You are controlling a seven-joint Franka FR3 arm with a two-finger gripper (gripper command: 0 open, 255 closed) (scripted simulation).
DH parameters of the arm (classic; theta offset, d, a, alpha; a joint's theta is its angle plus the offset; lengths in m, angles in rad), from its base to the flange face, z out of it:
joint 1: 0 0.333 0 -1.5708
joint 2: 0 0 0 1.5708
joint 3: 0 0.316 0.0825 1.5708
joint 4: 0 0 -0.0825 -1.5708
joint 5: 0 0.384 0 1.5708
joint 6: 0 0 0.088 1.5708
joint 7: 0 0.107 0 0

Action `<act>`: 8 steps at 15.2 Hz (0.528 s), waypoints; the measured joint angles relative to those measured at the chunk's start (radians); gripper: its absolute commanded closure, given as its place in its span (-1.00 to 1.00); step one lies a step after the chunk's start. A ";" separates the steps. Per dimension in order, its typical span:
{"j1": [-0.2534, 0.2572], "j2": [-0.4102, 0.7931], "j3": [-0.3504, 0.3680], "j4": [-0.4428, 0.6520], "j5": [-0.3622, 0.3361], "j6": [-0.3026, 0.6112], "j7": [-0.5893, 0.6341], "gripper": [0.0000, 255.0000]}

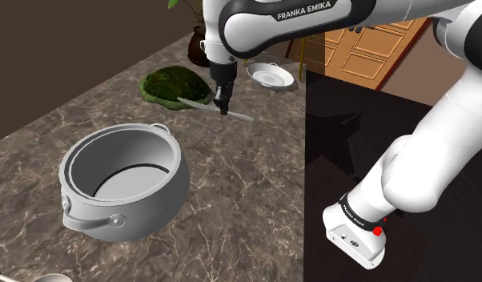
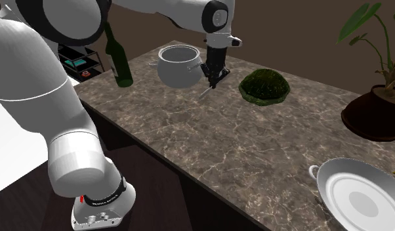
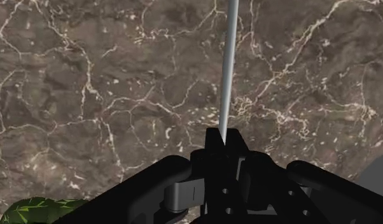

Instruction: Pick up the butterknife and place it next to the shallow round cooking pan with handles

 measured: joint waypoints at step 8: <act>-0.081 0.133 -0.075 0.172 -0.041 -0.031 -0.147 1.00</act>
